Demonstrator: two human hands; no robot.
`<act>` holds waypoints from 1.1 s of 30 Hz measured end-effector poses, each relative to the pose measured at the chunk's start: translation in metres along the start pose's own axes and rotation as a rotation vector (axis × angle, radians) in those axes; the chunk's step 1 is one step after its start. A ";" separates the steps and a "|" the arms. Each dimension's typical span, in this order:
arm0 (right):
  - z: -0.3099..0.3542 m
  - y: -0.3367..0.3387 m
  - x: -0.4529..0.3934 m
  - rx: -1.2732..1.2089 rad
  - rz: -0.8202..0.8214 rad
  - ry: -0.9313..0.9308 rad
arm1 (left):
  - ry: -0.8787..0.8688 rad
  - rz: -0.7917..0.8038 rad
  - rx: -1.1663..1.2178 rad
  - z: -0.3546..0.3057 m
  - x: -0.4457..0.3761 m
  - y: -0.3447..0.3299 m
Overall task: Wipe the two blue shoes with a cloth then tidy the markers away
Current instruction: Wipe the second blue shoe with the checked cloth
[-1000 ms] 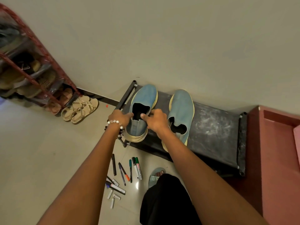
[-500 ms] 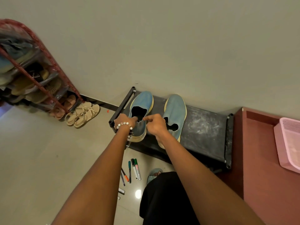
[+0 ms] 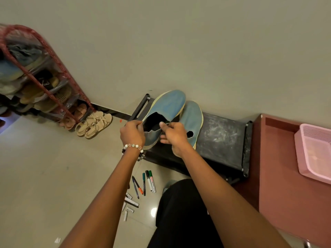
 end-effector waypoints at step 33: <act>-0.106 0.420 0.197 -0.561 -0.742 0.160 | -0.596 0.710 0.213 -0.233 0.361 -0.171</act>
Point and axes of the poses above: each hand's wrist, its own x-axis away from the middle knuckle, its own y-axis out of the back of the hand, z = x × y, the point moved 7 cm from there along -x, towards the middle knuckle, and after that the axes turned 10 degrees about -x, right-handed, at the moved point
